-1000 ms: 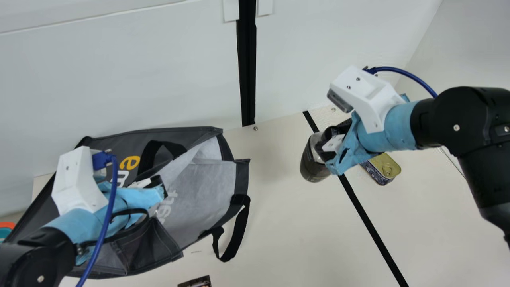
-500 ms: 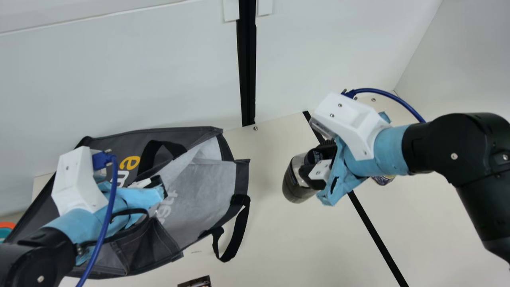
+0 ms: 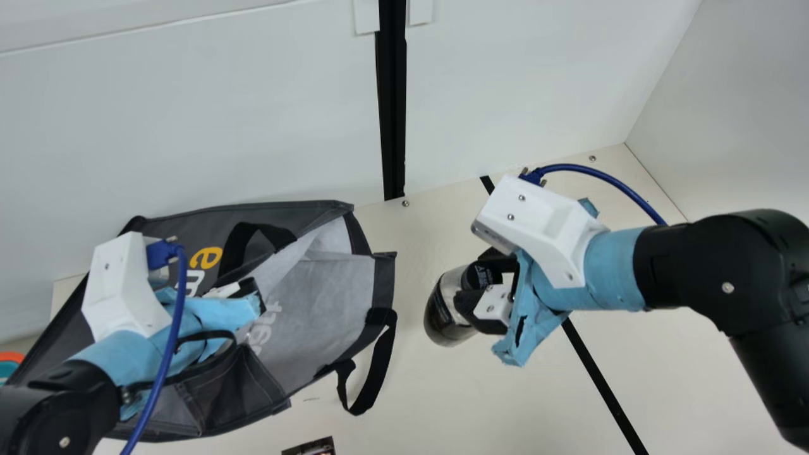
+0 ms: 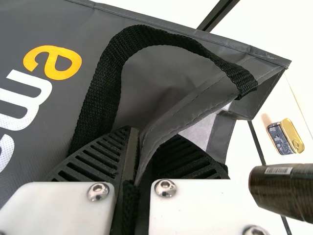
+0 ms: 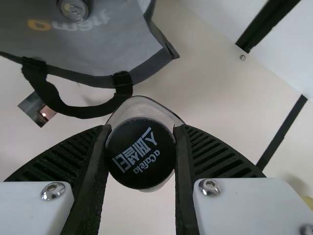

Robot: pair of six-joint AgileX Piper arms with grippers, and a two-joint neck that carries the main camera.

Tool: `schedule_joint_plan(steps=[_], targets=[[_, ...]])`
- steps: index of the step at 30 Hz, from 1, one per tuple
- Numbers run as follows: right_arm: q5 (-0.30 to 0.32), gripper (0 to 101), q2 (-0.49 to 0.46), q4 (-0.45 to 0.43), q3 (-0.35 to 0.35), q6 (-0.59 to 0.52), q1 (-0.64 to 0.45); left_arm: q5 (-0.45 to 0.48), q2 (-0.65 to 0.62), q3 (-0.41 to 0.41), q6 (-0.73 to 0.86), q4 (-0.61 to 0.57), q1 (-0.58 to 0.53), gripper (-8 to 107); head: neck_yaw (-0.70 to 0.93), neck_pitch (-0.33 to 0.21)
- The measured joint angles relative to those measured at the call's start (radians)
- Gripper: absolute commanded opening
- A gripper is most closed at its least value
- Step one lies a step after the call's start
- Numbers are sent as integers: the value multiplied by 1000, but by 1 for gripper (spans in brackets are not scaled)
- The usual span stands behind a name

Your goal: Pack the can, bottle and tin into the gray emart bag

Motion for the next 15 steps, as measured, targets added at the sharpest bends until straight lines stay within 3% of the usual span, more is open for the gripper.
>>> schedule_joint_plan(steps=[15], targets=[[0, 0, -41, 124, 22, -47, 11, 0, 0, 0, 0, 0, 0, 10, 0, 0]])
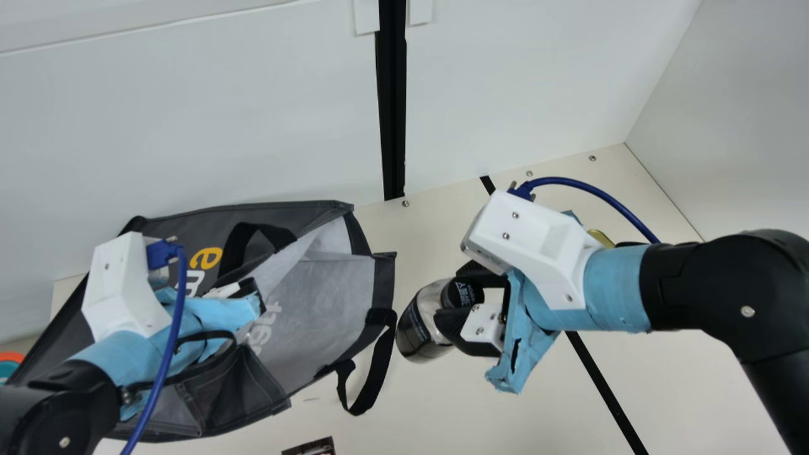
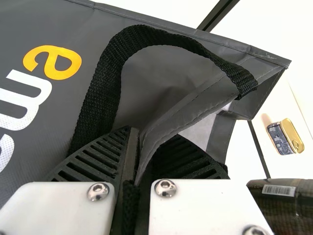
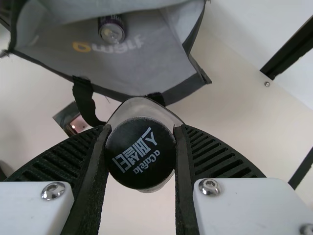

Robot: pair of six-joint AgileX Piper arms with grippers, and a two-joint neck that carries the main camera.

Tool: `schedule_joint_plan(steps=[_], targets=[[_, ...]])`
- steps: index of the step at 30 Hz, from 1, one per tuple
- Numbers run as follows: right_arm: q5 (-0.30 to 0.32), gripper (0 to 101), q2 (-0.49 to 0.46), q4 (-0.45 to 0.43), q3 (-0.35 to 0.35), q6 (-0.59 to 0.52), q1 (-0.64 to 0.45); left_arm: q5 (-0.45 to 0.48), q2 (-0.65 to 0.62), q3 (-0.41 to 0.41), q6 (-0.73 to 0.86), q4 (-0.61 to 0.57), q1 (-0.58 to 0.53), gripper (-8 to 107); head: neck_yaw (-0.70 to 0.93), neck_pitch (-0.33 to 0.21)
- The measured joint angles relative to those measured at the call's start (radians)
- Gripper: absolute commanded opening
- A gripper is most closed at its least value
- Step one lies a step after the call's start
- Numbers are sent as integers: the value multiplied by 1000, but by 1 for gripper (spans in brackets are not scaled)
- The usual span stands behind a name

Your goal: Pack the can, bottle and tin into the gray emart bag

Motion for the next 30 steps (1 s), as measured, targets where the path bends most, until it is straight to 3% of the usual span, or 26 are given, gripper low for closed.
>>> schedule_joint_plan(steps=[30], targets=[[-2, 0, 29, 190, -19, -140, -103, 0, 0, 0, 0, 0, 0, 10, -2, 0]])
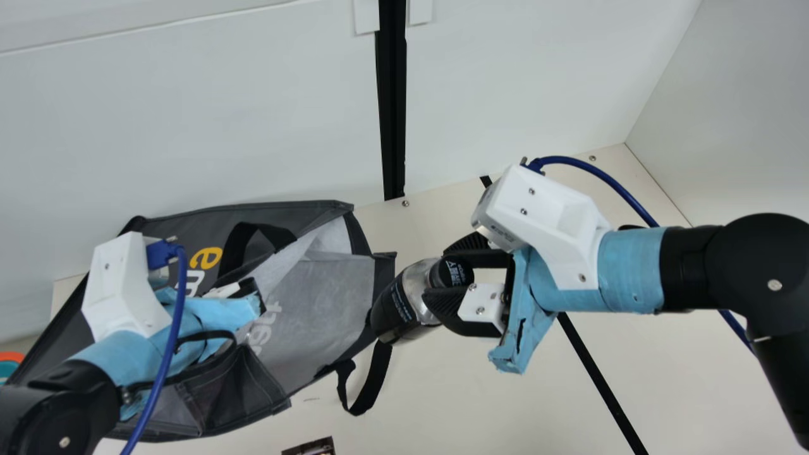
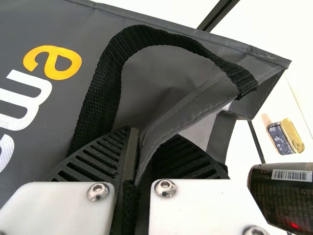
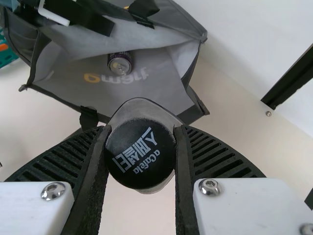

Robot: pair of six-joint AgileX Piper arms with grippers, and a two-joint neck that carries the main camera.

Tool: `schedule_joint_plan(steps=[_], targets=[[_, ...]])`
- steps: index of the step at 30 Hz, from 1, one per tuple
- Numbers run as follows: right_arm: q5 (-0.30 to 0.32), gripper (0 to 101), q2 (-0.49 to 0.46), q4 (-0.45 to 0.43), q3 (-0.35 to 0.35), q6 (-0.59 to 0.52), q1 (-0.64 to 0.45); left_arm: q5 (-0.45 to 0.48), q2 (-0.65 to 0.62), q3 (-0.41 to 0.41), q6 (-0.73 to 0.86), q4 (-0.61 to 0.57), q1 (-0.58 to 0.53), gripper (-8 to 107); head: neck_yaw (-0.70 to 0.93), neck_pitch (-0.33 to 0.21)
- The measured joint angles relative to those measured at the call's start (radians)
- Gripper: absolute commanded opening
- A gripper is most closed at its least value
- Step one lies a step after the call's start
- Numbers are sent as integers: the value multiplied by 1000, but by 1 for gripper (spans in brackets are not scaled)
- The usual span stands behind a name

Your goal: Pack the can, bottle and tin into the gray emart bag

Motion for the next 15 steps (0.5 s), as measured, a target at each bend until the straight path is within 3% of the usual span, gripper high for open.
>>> schedule_joint_plan(steps=[15], targets=[[-32, 0, 49, 67, -5, -21, 4, 0, 0, 0, 0, 0, 0, 10, 0, 0]])
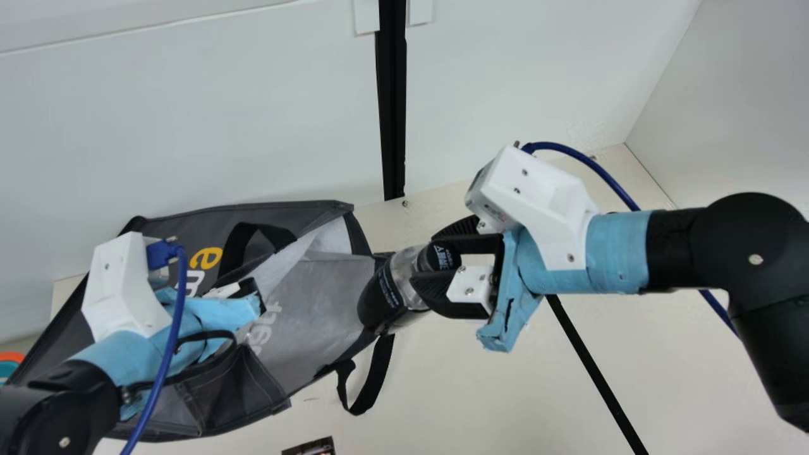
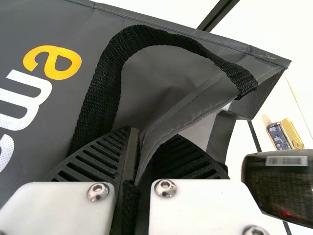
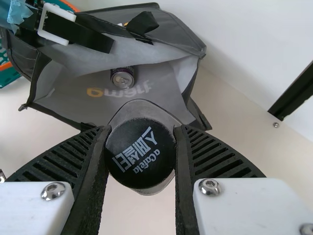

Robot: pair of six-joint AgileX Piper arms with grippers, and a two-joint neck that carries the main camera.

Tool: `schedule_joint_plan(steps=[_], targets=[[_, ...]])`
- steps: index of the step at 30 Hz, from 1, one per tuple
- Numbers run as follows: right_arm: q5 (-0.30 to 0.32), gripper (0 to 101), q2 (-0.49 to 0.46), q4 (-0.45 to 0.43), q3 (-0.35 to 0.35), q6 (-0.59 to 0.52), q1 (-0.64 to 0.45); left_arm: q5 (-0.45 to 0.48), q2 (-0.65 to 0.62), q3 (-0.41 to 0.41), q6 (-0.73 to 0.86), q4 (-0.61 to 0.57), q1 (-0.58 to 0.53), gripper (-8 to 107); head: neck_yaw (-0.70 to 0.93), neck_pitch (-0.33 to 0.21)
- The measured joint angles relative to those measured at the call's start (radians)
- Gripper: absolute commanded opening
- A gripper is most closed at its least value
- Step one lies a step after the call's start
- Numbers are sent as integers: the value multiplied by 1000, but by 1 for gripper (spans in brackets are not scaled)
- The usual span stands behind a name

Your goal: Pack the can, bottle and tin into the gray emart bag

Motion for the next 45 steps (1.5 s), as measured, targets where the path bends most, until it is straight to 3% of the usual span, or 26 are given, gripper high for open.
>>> schedule_joint_plan(steps=[23, 45], targets=[[-133, 0, 70, 41, 51, -9, 102, 0, 0, 0, 0, 0, 0, 10, 0, 0], [-251, 0, 167, 70, 41, 7, 229, 0, 0, 0, 0, 0, 0, 10, 2, 0]])
